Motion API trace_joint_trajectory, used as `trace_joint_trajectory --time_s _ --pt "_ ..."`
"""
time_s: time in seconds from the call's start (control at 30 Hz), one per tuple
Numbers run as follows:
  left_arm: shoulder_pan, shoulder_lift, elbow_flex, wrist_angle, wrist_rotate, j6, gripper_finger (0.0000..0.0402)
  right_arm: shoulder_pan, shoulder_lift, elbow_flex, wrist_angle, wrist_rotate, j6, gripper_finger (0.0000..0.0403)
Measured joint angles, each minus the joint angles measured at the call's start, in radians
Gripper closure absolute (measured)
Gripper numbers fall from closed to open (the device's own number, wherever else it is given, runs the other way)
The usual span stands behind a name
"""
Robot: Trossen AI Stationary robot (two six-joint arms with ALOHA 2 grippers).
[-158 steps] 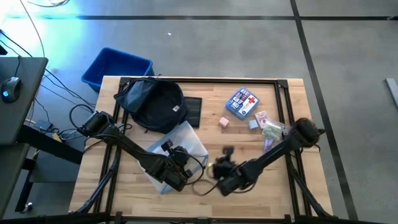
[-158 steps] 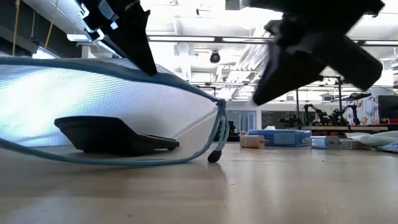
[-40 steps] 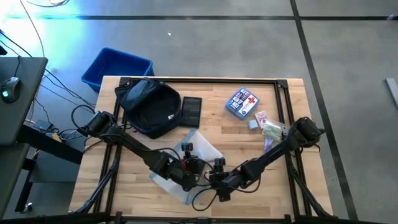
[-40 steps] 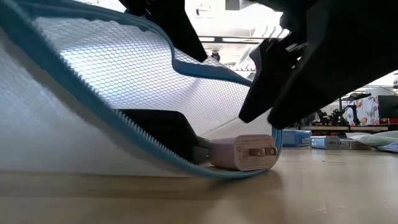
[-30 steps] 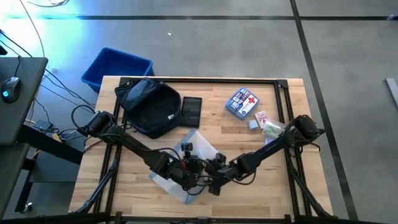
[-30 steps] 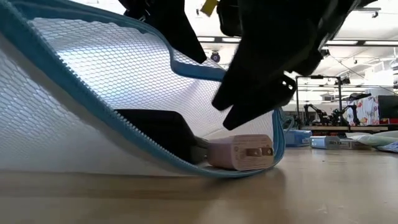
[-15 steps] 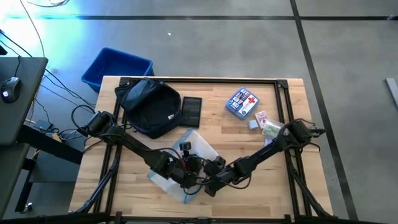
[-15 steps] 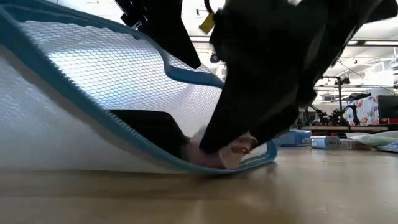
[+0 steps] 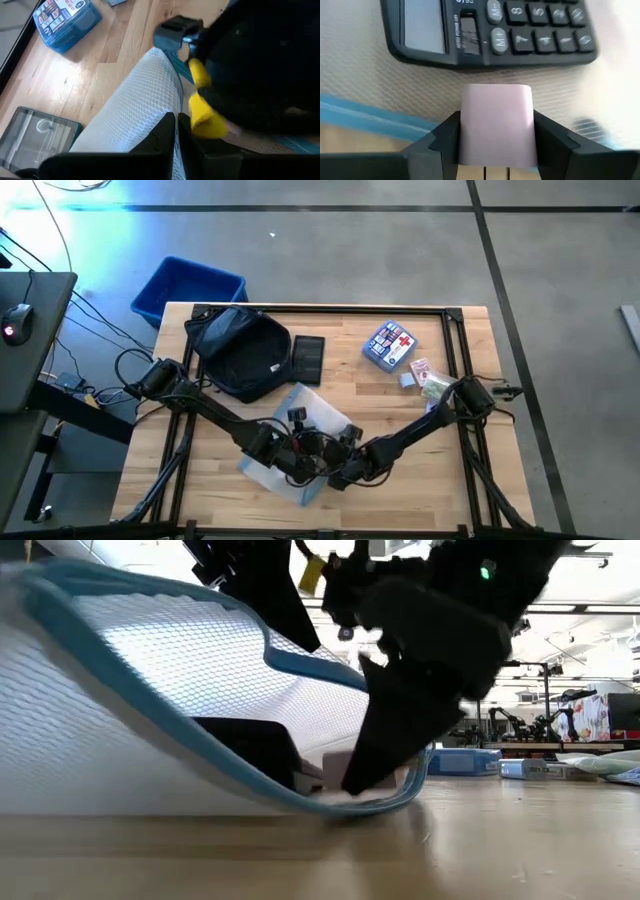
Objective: Unpack backpack
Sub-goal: Put the pink charger adapter into the transparent zip bag
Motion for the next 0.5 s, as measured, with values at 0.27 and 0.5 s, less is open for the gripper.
trace_joint_trajectory --time_s 0.27,0.5 --pt "-0.027 0.000 0.000 0.005 -0.003 0.052 0.0402 -0.024 -0.002 0.037 0.062 0.101 -0.117 0.0233" --pt "-0.052 -0.002 -0.004 -0.011 0.007 0.093 0.0401 -0.101 0.007 -0.036 0.306 0.114 -0.205 0.0151"
